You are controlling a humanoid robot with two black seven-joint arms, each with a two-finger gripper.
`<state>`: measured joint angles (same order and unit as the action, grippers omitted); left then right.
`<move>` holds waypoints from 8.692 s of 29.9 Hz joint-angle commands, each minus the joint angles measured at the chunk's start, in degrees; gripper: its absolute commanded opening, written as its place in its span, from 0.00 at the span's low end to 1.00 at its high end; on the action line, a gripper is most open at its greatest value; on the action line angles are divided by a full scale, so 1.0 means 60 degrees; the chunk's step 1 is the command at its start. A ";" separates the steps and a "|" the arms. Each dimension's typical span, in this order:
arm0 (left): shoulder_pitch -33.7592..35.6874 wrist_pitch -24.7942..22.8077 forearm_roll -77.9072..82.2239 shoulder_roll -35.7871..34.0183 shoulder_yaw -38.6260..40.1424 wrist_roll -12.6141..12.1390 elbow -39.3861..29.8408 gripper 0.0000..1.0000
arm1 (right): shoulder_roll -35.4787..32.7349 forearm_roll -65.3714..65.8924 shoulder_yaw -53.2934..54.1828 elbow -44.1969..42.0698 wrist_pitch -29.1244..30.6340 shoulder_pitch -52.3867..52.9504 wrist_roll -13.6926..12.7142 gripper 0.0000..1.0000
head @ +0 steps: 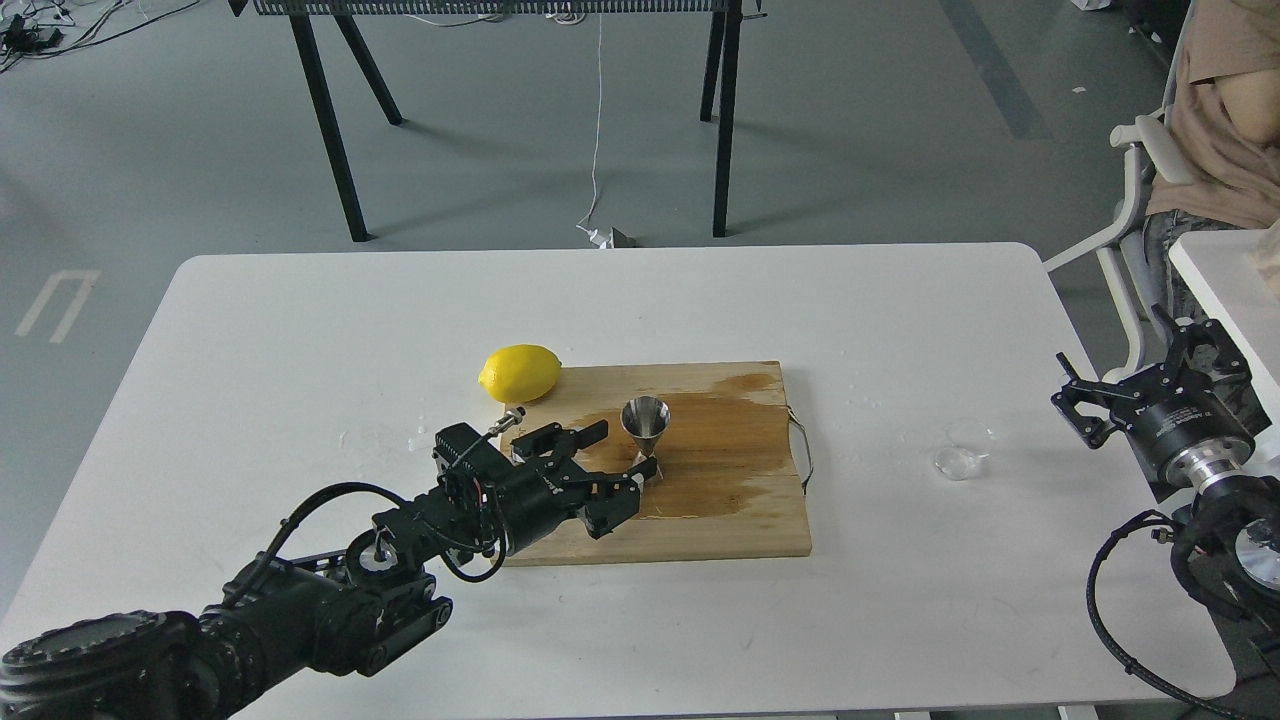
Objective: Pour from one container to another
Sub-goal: 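Set the jigger upright on the board and open the left gripper, then withdraw the left gripper away from the board, then reach the right gripper to the small clear glass cup and grasp it, then lift the glass cup and carry it toward the jigger, then position the glass cup above the jigger and begin tilting it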
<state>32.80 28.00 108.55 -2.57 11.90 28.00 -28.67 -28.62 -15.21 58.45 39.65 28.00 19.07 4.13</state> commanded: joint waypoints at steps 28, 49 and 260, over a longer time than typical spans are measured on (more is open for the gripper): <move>0.0055 -0.4574 -0.4392 -0.4976 0.0315 0.0000 -0.4275 0.86 | -0.0006 0.0000 0.0131 -0.0016 0.0000 -0.0058 0.0000 1.00; 0.0261 -0.9334 -1.3367 -0.5431 0.3319 0.0000 -0.2695 0.88 | -0.0255 -0.3383 0.0204 0.0262 0.0000 -0.0277 -0.3192 1.00; -0.0281 -0.9334 -1.5967 -0.4318 0.3187 0.0000 -0.0364 0.95 | 0.1986 0.7895 -0.7266 0.5902 -0.4755 0.6343 -0.4351 0.46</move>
<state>31.12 -28.00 12.77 -28.72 31.04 28.00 -31.46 -16.75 30.84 14.87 75.05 -0.87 57.06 -22.05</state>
